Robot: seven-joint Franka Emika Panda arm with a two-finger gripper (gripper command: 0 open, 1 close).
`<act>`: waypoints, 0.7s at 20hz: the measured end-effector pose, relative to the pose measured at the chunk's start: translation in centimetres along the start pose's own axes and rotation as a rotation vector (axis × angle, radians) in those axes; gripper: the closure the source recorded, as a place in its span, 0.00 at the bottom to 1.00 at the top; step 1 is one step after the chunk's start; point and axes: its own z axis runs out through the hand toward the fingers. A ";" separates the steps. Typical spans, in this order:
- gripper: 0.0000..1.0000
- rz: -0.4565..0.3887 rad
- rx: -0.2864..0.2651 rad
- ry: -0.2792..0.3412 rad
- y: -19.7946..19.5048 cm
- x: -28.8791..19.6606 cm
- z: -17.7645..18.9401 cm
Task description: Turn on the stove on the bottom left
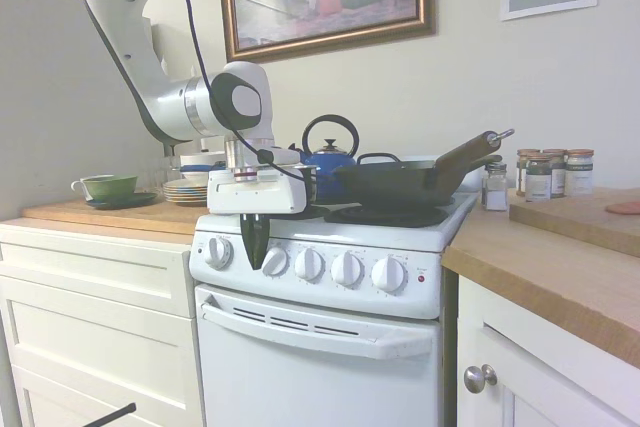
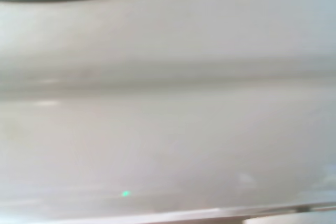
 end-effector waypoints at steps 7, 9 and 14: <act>1.00 -0.038 0.013 0.006 -0.7 -2.1 0.4; 1.00 -0.040 0.022 0.012 -0.3 -2.5 0.1; 1.00 -0.033 0.057 0.036 1.6 -3.9 -2.4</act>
